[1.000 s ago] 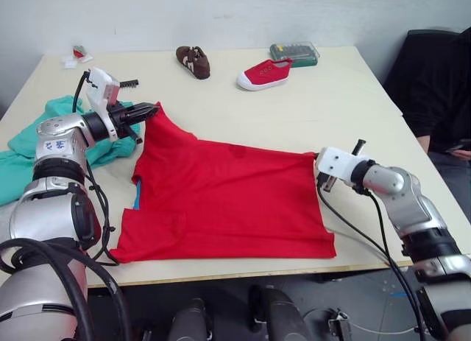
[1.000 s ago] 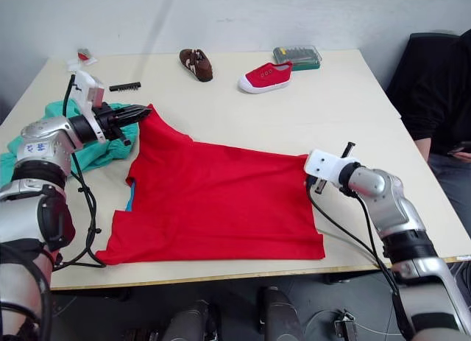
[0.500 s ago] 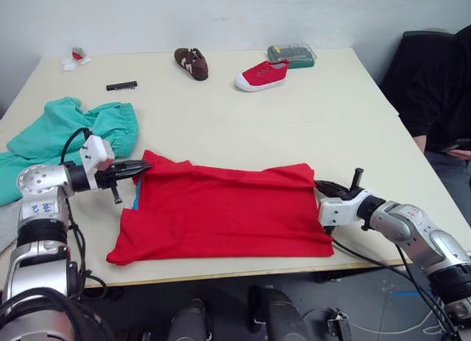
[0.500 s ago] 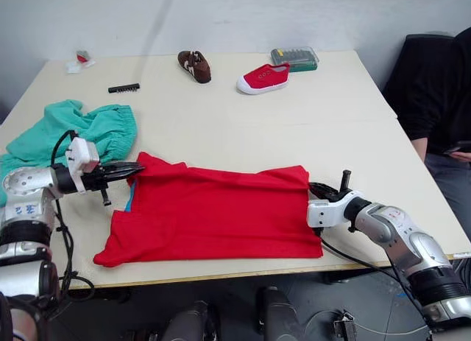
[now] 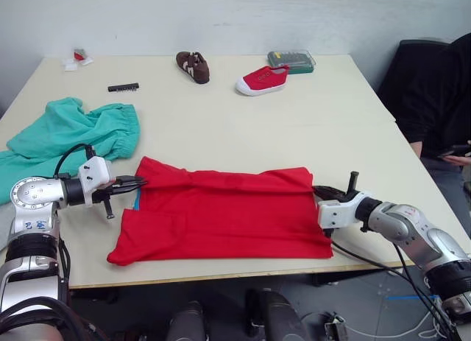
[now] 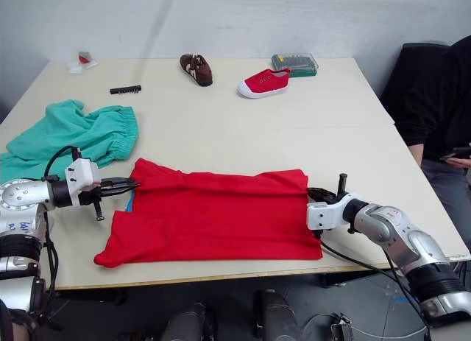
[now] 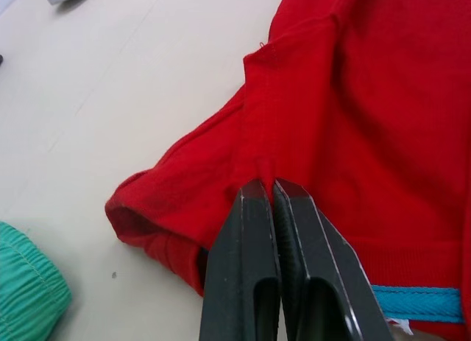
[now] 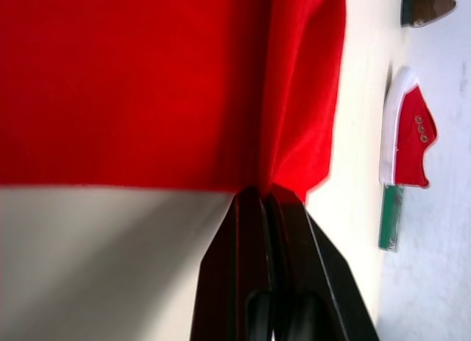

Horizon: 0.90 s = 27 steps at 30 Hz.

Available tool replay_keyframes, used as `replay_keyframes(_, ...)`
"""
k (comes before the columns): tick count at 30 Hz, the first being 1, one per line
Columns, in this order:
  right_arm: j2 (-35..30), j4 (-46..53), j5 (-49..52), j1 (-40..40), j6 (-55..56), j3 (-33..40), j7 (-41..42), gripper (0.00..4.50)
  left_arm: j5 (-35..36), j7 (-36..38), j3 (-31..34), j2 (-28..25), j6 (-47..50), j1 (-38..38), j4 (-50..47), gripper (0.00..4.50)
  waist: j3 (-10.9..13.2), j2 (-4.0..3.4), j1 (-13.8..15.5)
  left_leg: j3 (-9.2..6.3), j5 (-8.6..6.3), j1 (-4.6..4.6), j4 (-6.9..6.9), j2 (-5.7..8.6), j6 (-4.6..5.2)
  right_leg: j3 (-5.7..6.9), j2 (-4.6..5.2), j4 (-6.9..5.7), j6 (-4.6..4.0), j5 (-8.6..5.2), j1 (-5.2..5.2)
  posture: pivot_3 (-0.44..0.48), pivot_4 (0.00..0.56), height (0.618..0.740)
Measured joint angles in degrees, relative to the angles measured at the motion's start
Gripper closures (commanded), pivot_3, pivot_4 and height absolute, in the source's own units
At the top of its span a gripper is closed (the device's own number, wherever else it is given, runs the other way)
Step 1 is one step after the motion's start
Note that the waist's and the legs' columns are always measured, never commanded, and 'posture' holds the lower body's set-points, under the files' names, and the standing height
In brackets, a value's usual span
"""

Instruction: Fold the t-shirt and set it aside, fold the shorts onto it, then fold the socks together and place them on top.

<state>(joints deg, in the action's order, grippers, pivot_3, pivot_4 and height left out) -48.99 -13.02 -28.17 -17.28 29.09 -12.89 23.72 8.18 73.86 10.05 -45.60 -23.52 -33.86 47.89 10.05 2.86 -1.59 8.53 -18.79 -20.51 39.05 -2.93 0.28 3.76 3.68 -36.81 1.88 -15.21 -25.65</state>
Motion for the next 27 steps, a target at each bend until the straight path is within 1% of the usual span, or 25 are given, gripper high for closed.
replay_keyframes(2, 0.0, 3.2, 4.3, 1.7, -1.1, 0.6, 3.4, 3.89, 0.8, 1.3, -0.2, -0.6, 4.3, 0.0, -0.8, 3.83, 0.0, -0.07, 0.0, 0.01, -0.01, -0.01, 0.00, -0.03, -0.02, 0.01, -0.04, 0.01, 0.00, -0.01, -0.01, 0.000, 0.150, 0.740)
replay_keyframes(5, -1.1, 8.3, 10.3, 4.5, -3.0, 2.2, 8.3, 2.94, 1.9, 2.7, -0.4, -1.8, 11.0, 0.1, -3.6, 2.97, 0.1, -0.15, -0.1, 0.01, -0.02, 0.00, 0.00, -0.06, -0.04, 0.00, -0.09, 0.01, 0.01, -0.01, -0.01, 0.000, 0.150, 0.740)
replay_keyframes(9, -1.1, 16.1, 24.1, 6.9, -14.4, 7.4, 15.7, 2.92, 5.5, 5.2, -0.4, -4.7, 27.7, 0.4, -7.5, 1.74, 0.1, -0.20, -0.1, 0.00, -0.03, 0.04, 0.01, -0.11, -0.06, -0.02, -0.14, -0.01, 0.00, -0.02, 0.00, 0.000, 0.150, 0.740)
replay_keyframes(10, -1.1, 18.4, 28.6, 6.9, -19.2, 9.0, 17.7, 2.92, 6.9, 5.9, -0.4, -5.3, 33.1, 0.4, -9.2, 1.74, 0.1, -0.21, 0.0, 0.00, -0.04, 0.06, 0.01, -0.11, -0.06, -0.02, -0.13, -0.02, -0.02, -0.03, 0.02, 0.000, 0.150, 0.740)
replay_keyframes(11, -1.1, 19.5, 31.0, 6.9, -21.8, 9.7, 18.6, 2.92, 7.6, 6.3, -0.4, -5.5, 35.7, 0.3, -9.8, 1.74, 0.1, -0.22, 0.0, -0.02, -0.04, 0.06, 0.01, -0.11, -0.06, -0.02, -0.13, -0.02, -0.02, -0.03, 0.02, 0.000, 0.150, 0.740)
replay_keyframes(13, -1.1, 23.7, 39.7, 6.7, -31.7, 12.4, 21.4, 2.92, 9.7, 7.6, -0.4, -6.4, 44.5, -0.7, -11.8, 1.74, 0.1, -0.22, 0.0, -0.07, -0.05, 0.05, 0.01, -0.11, -0.07, -0.01, -0.13, -0.03, -0.06, -0.05, 0.02, 0.000, 0.150, 0.740)
replay_keyframes(14, -0.8, 25.8, 45.5, 6.3, -38.2, 13.8, 22.4, 2.92, 10.6, 7.9, -0.7, -6.4, 49.1, -2.8, -11.9, 1.74, 0.1, -0.21, 0.1, -0.12, -0.04, 0.02, 0.02, -0.11, -0.07, 0.02, -0.13, -0.03, -0.06, -0.05, 0.02, 0.000, 0.150, 0.740)
replay_keyframes(17, 0.5, 31.2, 57.0, 4.1, -50.9, 15.5, 23.5, 2.92, 11.5, 7.9, -2.2, -5.2, 56.0, -10.3, -11.9, 1.74, 0.1, -0.21, 0.7, -0.19, -0.04, 0.00, 0.03, -0.08, -0.07, 0.09, -0.10, -0.03, -0.06, -0.05, 0.03, 0.000, 0.150, 0.740)
replay_keyframes(19, 0.9, 34.1, 60.8, 3.8, -55.1, 15.6, 24.2, 2.92, 11.4, 8.0, -3.6, -3.8, 56.8, -13.6, -11.8, 1.74, 0.1, -0.23, 1.0, -0.18, -0.07, 0.01, 0.03, -0.07, -0.06, 0.08, -0.10, -0.02, -0.09, -0.07, 0.03, 0.000, 0.150, 0.740)
replay_keyframes(22, 2.5, 37.6, 65.1, 3.2, -60.2, 14.8, 24.9, 2.92, 8.9, 7.7, -8.3, 0.5, 55.7, -17.5, -10.2, 1.74, 0.2, -0.24, 1.5, -0.16, -0.09, -0.04, 0.03, -0.05, -0.05, 0.09, -0.12, 0.02, -0.09, -0.07, 0.02, 0.000, 0.150, 0.740)
replay_keyframes(24, 3.3, 38.5, 65.4, 2.3, -61.4, 14.1, 24.5, 2.92, 6.2, 6.9, -11.0, 3.1, 52.3, -19.5, -6.5, 1.74, 0.2, -0.24, 1.5, -0.15, -0.09, -0.06, 0.04, -0.04, -0.05, 0.11, -0.12, 0.04, -0.09, -0.07, 0.02, 0.000, 0.150, 0.740)
replay_keyframes(27, 5.1, 39.5, 65.2, 1.7, -62.6, 12.9, 23.5, 2.92, 1.2, 5.6, -15.1, 6.9, 43.7, -23.0, 0.6, 1.74, 0.2, -0.24, 1.4, -0.15, -0.09, -0.12, 0.04, -0.04, -0.04, 0.10, -0.14, 0.07, -0.08, -0.06, -0.05, 0.000, 0.150, 0.740)
